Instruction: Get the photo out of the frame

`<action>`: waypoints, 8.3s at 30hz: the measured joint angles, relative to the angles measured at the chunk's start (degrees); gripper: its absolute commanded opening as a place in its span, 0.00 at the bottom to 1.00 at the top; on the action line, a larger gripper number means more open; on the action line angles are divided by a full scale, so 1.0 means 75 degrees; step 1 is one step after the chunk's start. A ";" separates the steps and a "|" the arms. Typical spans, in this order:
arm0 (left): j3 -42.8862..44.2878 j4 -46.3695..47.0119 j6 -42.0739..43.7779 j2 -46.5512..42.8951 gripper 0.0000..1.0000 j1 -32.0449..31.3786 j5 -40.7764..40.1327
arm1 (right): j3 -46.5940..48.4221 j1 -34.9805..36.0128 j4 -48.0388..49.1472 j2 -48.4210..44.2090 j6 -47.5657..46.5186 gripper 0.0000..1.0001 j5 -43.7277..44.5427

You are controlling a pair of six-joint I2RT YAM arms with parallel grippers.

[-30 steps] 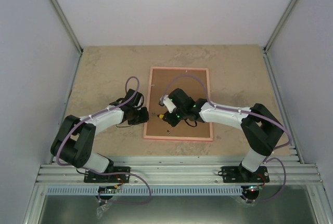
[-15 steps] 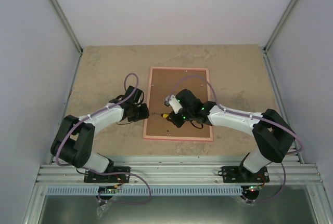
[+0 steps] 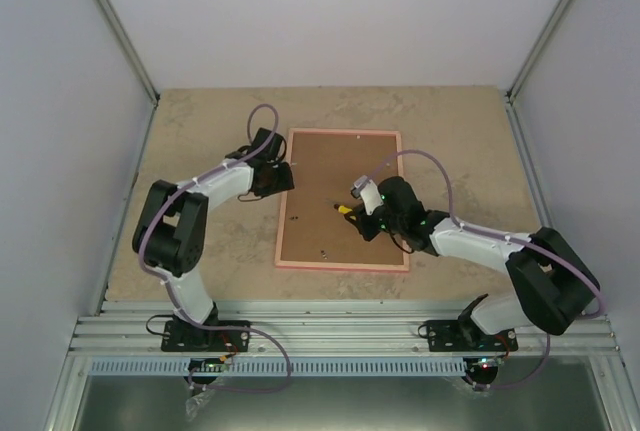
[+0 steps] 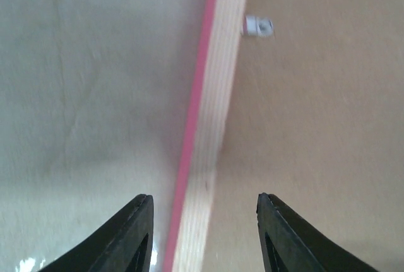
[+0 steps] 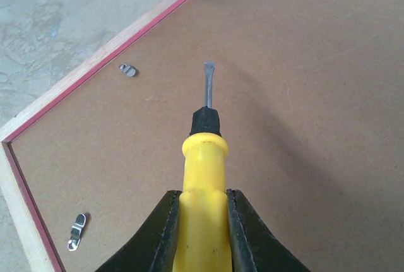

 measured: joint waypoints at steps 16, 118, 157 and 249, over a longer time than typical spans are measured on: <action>0.1521 -0.0108 0.0420 0.1687 0.26 0.0277 -0.0093 | -0.0866 -0.0003 0.1737 -0.0061 0.0020 0.00 -0.0012; -0.0833 0.1198 0.0560 0.0169 0.06 -0.0361 0.0522 | 0.4153 -0.0125 -0.2556 0.3325 -0.0510 0.00 -0.0242; -0.0895 0.1279 0.0501 0.0137 0.06 -0.0364 0.0513 | 0.3911 0.0169 -0.2069 0.3276 0.0455 0.00 0.0090; 0.2212 -0.1070 0.3112 0.1224 0.72 0.0933 -0.0411 | 0.0096 -0.0857 0.0836 -0.0102 0.0425 0.00 -0.0210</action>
